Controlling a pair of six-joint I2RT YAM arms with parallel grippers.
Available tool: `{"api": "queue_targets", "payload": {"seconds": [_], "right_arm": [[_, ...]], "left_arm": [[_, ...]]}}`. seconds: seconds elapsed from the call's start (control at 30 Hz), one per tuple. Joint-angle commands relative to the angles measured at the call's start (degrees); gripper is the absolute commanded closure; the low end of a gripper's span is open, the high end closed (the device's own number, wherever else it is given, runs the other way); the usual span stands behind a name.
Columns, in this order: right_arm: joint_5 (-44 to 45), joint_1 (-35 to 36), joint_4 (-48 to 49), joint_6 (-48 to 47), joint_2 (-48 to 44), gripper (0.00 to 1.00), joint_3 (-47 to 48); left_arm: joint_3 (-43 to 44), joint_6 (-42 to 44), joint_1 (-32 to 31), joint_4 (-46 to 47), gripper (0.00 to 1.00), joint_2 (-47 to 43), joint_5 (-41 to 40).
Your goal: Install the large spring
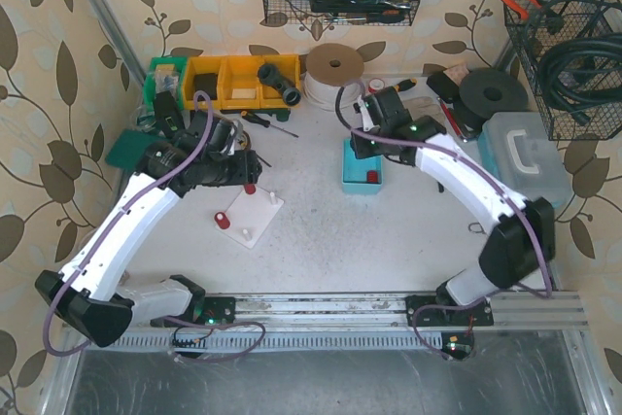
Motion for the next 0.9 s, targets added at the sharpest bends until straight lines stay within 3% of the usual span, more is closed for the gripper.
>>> {"api": "queue_targets", "payload": {"seconds": [0.0,0.2,0.37,0.63,0.87], "right_arm": [[-3.94,4.48,11.66,-12.56,-8.80,1.00,-7.10],[-12.65,8.51,26.10,-19.80,-18.48,1.00,-17.96],[-16.05,12.75,34.07,-25.28,-22.23,1.00,-24.29],[-17.06,18.07,38.36,-25.50,-17.57,1.00,-23.47],[-15.06,19.22,39.80,-24.48,-12.09,1.00,-19.70]], "left_arm": [[3.58,-3.87,0.77,2.29,0.32,1.56,5.41],[4.59,-6.90,1.10,7.89,0.38,3.77,16.62],[5.37,-9.71,1.08,13.33,0.36,4.55,21.50],[5.88,-9.50,1.14,16.30,0.25,6.43,27.09],[5.21,-9.03,1.02,13.98,0.32,9.83,31.99]]}}
